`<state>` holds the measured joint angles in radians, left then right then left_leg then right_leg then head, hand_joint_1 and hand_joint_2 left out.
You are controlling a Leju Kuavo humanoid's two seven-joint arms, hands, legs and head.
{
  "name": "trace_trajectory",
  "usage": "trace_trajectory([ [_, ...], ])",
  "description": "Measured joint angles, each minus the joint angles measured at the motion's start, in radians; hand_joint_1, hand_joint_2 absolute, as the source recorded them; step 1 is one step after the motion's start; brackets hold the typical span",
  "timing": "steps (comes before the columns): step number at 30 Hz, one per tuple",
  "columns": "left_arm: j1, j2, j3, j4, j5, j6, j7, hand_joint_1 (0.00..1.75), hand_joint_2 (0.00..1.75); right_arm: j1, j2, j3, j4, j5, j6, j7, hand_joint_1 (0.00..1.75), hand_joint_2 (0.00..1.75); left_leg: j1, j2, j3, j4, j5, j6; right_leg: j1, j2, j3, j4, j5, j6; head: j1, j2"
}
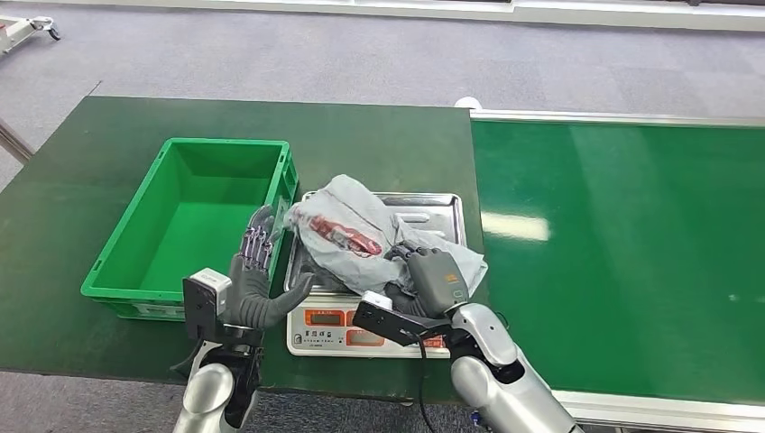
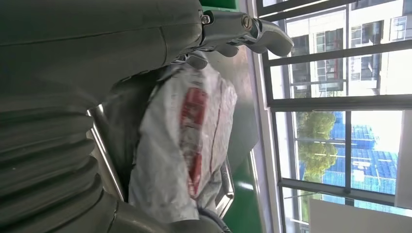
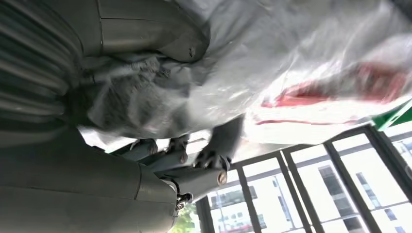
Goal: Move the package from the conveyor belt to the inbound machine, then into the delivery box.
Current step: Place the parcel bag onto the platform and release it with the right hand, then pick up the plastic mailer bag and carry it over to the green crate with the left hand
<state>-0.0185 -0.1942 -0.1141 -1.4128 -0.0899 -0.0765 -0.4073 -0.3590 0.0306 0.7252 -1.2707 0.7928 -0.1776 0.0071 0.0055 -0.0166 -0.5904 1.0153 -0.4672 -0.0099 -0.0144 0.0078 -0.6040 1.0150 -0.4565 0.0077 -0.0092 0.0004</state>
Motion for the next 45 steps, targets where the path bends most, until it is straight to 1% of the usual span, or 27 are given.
trace_trajectory([
  [4, 0.003, 0.000, 0.000, -0.015, -0.032, 0.022, -0.001, 0.00, 1.75, 0.000, -0.006, -0.016, 0.002, -0.033, -0.018, 0.005, 0.00, 1.75, 0.000, 0.000, 0.000, 0.000, 0.000, 0.000, 0.000, 0.000, 0.000, 0.000, 0.000, 0.000, 0.000, 0.000],
  [8, 0.010, -0.002, -0.001, -0.044, -0.078, 0.058, -0.003, 0.00, 1.75, -0.004, -0.007, -0.081, 0.021, -0.097, -0.041, -0.010, 0.00, 1.75, 0.000, 0.000, 0.000, 0.000, 0.000, 0.000, 0.000, 0.000, 0.000, 0.000, 0.000, 0.000, 0.000, 0.000],
  [11, 0.017, -0.002, -0.002, -0.064, -0.088, 0.067, -0.003, 0.00, 1.75, -0.009, -0.007, -0.133, 0.033, -0.115, -0.041, -0.019, 0.00, 1.75, 0.000, 0.000, 0.000, 0.000, 0.000, 0.000, 0.000, 0.000, 0.000, 0.000, 0.000, 0.000, 0.000, 0.000],
  [15, 0.020, -0.003, -0.006, -0.078, -0.094, 0.081, -0.009, 0.00, 1.75, -0.012, -0.007, -0.163, 0.043, -0.135, -0.032, -0.034, 0.00, 1.75, 0.000, 0.000, 0.000, 0.000, 0.000, 0.000, 0.000, 0.000, 0.000, 0.000, 0.000, 0.000, 0.000, 0.000],
  [17, 0.022, -0.002, -0.009, -0.083, -0.107, 0.093, -0.023, 0.00, 1.75, -0.012, -0.006, -0.177, 0.046, -0.197, -0.001, -0.080, 0.00, 1.75, 0.000, 0.000, 0.000, 0.000, 0.000, 0.000, 0.000, 0.000, 0.000, 0.000, 0.000, 0.000, 0.000, 0.000],
  [18, 0.022, 0.000, -0.012, -0.084, -0.117, 0.097, -0.030, 0.00, 1.75, -0.012, -0.005, -0.187, 0.046, -0.255, 0.019, -0.121, 0.00, 1.75, 0.000, 0.000, 0.000, 0.000, 0.000, 0.000, 0.000, 0.000, 0.000, 0.000, 0.000, 0.000, 0.000, 0.000],
  [22, 0.008, 0.011, -0.031, -0.073, -0.169, 0.116, -0.039, 0.00, 1.75, -0.003, -0.001, -0.251, 0.023, -0.546, 0.072, -0.304, 0.00, 1.75, 0.000, -0.001, 0.000, 0.000, 0.000, 0.000, 0.000, 0.000, 0.000, 0.000, 0.000, 0.000, 0.000, 0.000],
  [24, -0.008, 0.015, -0.038, -0.056, -0.177, 0.121, -0.038, 0.00, 1.75, 0.018, 0.000, -0.287, -0.006, -0.663, 0.082, -0.357, 0.00, 1.75, 0.000, -0.001, 0.000, 0.000, 0.000, 0.000, 0.000, 0.000, 0.000, 0.000, 0.000, 0.000, 0.000, 0.000],
  [26, -0.024, 0.017, -0.043, -0.034, -0.177, 0.126, -0.038, 0.00, 1.75, 0.046, 0.003, -0.312, -0.032, -0.738, 0.086, -0.386, 0.00, 1.75, 0.000, 0.000, 0.000, 0.000, 0.000, 0.000, 0.000, 0.000, 0.000, 0.000, 0.000, 0.000, 0.000, 0.000],
  [30, -0.056, 0.018, -0.061, 0.013, -0.205, 0.134, -0.038, 0.00, 1.75, 0.097, 0.014, -0.332, -0.070, -0.818, 0.109, -0.409, 0.00, 1.75, 0.000, 0.000, 0.000, 0.000, 0.000, 0.000, 0.000, 0.000, 0.000, 0.000, 0.000, 0.000, 0.000, 0.000],
  [37, -0.109, 0.018, -0.112, 0.084, -0.301, 0.147, -0.028, 0.00, 1.75, 0.151, 0.041, -0.332, -0.117, -0.859, 0.145, -0.426, 0.00, 1.75, 0.000, 0.000, 0.000, 0.000, 0.000, 0.000, 0.000, 0.000, 0.000, 0.000, 0.000, 0.000, 0.000, 0.000],
  [41, -0.151, 0.025, -0.149, 0.147, -0.428, 0.146, -0.001, 0.00, 1.75, 0.159, 0.053, -0.333, -0.132, -0.907, 0.177, -0.442, 0.00, 1.75, 0.000, 0.000, 0.000, 0.000, 0.000, 0.000, 0.000, 0.000, 0.000, 0.000, 0.000, 0.000, 0.000, 0.000],
  [45, -0.227, 0.039, -0.201, 0.274, -0.558, 0.110, 0.018, 0.00, 1.75, 0.159, 0.066, -0.338, -0.133, -0.920, 0.195, -0.429, 0.00, 1.75, 0.000, 0.000, 0.001, 0.000, 0.000, 0.000, 0.000, 0.000, 0.000, 0.000, 0.000, 0.000, 0.000, 0.000],
])
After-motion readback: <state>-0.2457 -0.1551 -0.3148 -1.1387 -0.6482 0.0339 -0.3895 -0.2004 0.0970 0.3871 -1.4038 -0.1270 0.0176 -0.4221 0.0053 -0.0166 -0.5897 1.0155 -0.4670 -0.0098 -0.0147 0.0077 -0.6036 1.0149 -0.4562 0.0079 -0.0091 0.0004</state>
